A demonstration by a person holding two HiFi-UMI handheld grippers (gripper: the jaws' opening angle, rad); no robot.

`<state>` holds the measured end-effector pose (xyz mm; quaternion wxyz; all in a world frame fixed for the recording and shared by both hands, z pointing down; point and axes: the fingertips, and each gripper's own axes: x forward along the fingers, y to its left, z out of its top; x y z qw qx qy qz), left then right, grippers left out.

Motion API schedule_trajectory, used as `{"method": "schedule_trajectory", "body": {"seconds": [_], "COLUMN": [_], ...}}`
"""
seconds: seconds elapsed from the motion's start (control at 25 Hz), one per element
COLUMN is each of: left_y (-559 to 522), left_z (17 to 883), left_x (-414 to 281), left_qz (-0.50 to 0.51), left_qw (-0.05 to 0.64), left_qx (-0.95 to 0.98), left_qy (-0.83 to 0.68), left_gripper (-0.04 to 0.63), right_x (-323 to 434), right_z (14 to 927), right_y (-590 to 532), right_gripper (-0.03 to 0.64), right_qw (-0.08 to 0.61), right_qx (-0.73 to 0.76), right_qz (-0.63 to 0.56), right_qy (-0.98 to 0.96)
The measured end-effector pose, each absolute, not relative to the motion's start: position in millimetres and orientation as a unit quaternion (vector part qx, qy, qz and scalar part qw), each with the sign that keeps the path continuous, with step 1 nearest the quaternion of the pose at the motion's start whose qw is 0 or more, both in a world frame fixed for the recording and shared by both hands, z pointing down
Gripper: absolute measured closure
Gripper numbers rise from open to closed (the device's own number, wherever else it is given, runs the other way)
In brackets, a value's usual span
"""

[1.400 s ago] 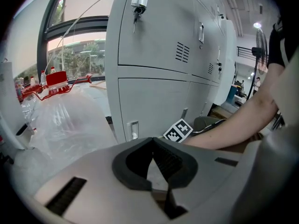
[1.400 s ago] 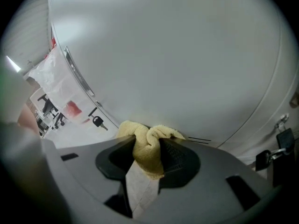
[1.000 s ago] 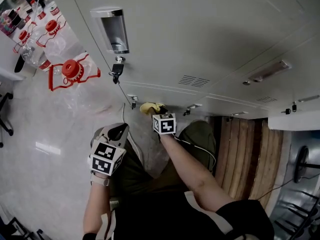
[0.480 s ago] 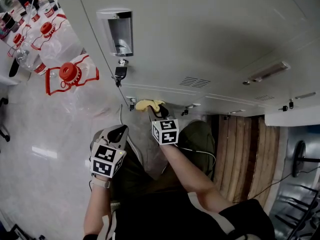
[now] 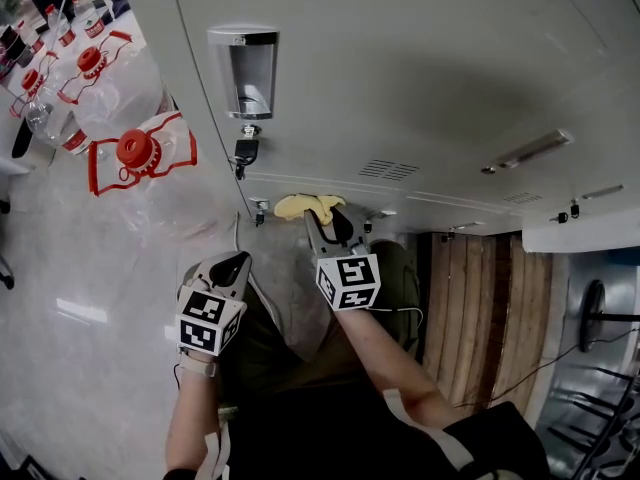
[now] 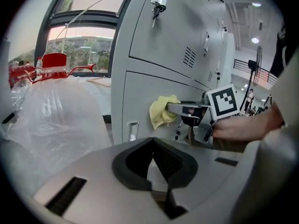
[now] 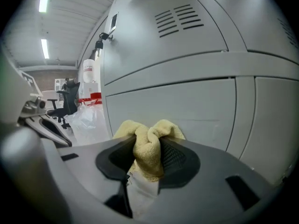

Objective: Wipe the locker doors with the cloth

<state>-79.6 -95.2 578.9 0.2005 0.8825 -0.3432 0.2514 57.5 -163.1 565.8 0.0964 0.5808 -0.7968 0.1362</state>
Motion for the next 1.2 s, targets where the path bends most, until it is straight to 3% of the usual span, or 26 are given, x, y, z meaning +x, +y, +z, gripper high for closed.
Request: {"method": "schedule_trajectory", "body": {"seconds": [0.52,1.2], "left_y": [-95,-91], "left_z": [578,574], "left_x": [-70,-80], "left_qz": [0.246,0.247], "left_qw": [0.198,0.192], "left_qx": [0.888,0.883], "left_qy": [-0.335,-0.350], "left_gripper": [0.584,0.584], "right_x": [57,20], "right_z": [501,509], "right_y": [-162,-171], "right_gripper": [0.466,0.469], "right_qw": [0.054,0.059], "right_qx": [0.578,0.538], "right_qz": [0.101,0.118], "right_qy": [-0.808,-0.833]}}
